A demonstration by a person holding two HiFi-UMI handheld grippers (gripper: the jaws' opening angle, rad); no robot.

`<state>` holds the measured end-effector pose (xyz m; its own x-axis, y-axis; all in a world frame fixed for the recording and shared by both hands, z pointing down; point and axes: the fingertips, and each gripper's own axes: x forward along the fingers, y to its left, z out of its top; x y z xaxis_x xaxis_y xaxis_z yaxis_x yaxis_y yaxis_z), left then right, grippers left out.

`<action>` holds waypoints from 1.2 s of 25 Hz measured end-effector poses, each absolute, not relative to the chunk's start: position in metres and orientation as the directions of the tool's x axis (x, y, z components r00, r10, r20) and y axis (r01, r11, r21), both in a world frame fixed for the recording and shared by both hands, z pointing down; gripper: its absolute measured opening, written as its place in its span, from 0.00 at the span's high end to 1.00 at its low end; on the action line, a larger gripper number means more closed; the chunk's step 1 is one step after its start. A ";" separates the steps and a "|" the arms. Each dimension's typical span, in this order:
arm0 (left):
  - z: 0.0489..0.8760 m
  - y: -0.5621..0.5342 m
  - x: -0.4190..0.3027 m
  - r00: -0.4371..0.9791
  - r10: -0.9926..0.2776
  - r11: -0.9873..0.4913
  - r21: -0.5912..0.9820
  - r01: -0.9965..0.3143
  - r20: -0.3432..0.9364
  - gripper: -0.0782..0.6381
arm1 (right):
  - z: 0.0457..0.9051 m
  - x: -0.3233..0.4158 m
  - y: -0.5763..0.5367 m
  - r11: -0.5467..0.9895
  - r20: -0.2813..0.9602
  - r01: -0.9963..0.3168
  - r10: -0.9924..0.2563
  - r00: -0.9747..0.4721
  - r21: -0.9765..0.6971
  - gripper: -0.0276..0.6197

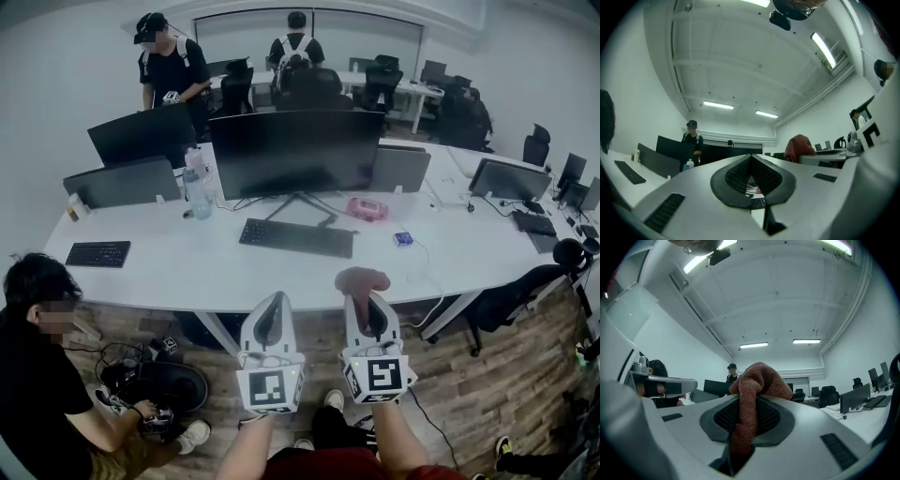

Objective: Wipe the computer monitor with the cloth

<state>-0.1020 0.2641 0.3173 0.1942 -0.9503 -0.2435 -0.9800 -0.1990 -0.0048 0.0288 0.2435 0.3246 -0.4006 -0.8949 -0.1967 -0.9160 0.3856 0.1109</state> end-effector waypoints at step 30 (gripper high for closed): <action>0.316 -0.001 0.014 0.216 -0.952 -0.215 -0.026 -0.976 -0.217 0.86 | 0.336 0.145 -0.016 0.379 -0.203 -0.922 -0.900 -0.386 0.073 0.84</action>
<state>0.0138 -0.0010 0.3164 0.2160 -0.9520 -0.2170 -0.9762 -0.2155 -0.0261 0.1447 -0.0162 0.3362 -0.3862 -0.8998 -0.2029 -0.9224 0.3793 0.0734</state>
